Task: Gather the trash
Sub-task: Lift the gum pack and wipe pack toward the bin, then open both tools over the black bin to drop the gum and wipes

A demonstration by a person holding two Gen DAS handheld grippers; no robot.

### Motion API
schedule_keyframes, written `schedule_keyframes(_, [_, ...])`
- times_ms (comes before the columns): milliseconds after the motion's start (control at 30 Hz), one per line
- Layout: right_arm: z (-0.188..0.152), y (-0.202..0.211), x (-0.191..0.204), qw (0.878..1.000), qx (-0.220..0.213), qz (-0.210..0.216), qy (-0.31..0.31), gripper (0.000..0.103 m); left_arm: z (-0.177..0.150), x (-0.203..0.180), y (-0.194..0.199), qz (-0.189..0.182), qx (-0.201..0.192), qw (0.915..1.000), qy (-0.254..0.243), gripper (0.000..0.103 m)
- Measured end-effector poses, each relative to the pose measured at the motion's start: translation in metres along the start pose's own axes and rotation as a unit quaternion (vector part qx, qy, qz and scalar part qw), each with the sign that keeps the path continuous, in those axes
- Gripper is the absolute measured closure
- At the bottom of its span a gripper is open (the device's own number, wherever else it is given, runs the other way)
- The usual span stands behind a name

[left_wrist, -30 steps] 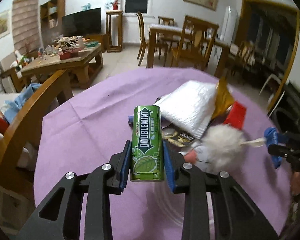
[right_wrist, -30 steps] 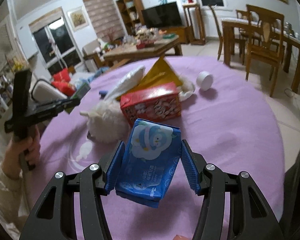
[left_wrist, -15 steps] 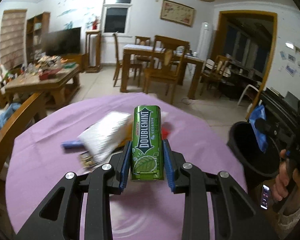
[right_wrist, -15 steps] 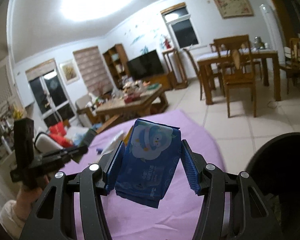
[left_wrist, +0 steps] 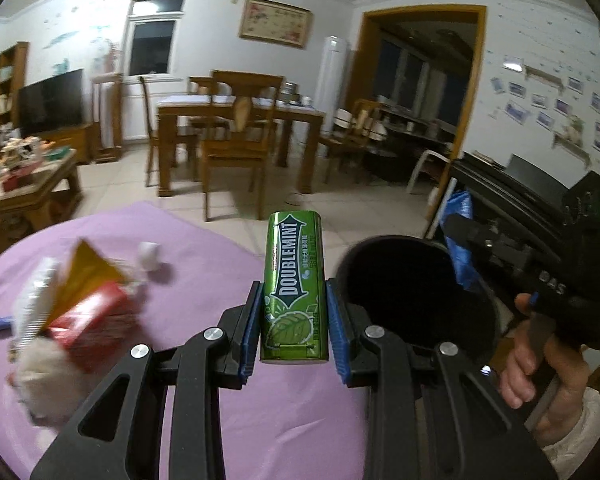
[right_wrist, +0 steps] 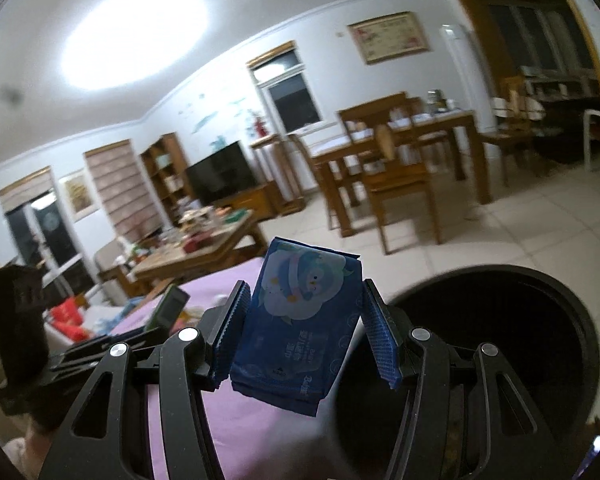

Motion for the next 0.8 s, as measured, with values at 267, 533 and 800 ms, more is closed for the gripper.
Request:
schedule_keyframes(267, [-0.018, -0.001, -0.084, 0.996, 0.007, -0.068, -0.057, 0.047, -0.017, -0.045, -0.061, -0.057, 0.034, 0.9977, -0.011, 0.073])
schedule_keyframes(533, [-0.038, -0.013, -0.126, 0.992, 0.022, -0.098, -0.082, 0.047, -0.029, -0.068, -0.102, -0.085, 0.077, 0.9931, -0.024, 0.073])
schedule_keyframes(800, [-0.046, -0.036, -0.131, 0.990, 0.037, -0.103, -0.092, 0.047, -0.037, -0.073, -0.118, -0.084, 0.103, 0.9905, -0.034, 0.073])
Point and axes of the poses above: each gripper's, at about its wrist camera, not at the fingertips, and y roughly against the way its jaws point, x to its left, z to its top, the point moved 6 cm from there along -y, roughly the way its jaws point, and after that the axes turned 15 degrees about -z, right-handed, at the moved point
